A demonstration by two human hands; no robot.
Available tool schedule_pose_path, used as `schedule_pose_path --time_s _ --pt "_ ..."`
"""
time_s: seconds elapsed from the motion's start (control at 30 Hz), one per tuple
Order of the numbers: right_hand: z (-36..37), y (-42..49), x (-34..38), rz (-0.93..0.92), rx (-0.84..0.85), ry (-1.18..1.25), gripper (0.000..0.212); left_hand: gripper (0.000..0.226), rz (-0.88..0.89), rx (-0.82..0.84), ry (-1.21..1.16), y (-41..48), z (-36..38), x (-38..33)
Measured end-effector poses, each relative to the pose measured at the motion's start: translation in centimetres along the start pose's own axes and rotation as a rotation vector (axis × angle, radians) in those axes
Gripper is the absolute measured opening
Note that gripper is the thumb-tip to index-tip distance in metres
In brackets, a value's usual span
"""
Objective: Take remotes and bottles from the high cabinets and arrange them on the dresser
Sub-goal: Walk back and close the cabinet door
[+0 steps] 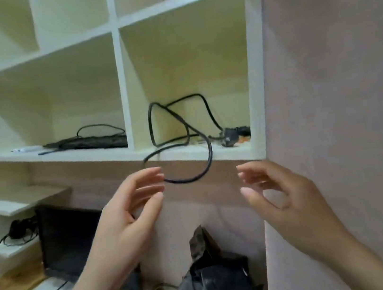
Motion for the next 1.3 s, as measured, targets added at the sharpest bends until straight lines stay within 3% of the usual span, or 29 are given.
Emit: schedule_pose_path --time_s 0.13,0.27,0.47,0.67,0.77,0.87,1.03,1.3 --pt "-2.7 5.8 6.0 -0.297 -0.205 0.039 0.023 0.033 0.187 -0.120 -0.185 6.0 -2.5 -5.9" --pt "-4.1 10.9 10.3 -0.484 -0.294 0.032 0.021 0.034 0.304 -0.167 -0.255 10.7 -4.2 -10.0" --pt "-5.0 18.6 14.7 -0.496 -0.354 0.200 0.029 0.025 0.390 -0.208 -0.250 16.9 -5.5 -15.5" --pt "-4.0 23.2 18.5 -0.607 -0.250 0.255 0.019 0.019 0.388 -0.287 -0.419 20.3 -8.6 -19.7" --pt "-3.0 24.4 18.5 -0.612 -0.225 0.300 0.027 0.022 0.405 -0.265 -0.484 20.6 -9.8 -20.8" --pt "-1.0 25.1 18.1 -0.609 -0.213 0.050 0.041 0.010 0.401 -0.305 -0.519 21.6 -10.6 -19.8" --pt "2.8 27.2 16.5 -0.551 -0.129 -0.359 0.048 0.031 0.267 -0.449 -0.332 24.9 -11.1 -13.6" --pt "3.3 29.6 14.4 -0.530 -0.132 -0.551 0.040 0.039 0.137 -0.508 -0.155 28.4 -10.5 -8.2"
Point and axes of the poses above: each hand's wrist, its own y-axis towards the middle knuckle, its own z-axis out of the palm, x = y × z, the point moved 5 cm from there along y, towards the middle knuckle, and after that the axes turned 15 degrees about y, right-handed, at the moved point
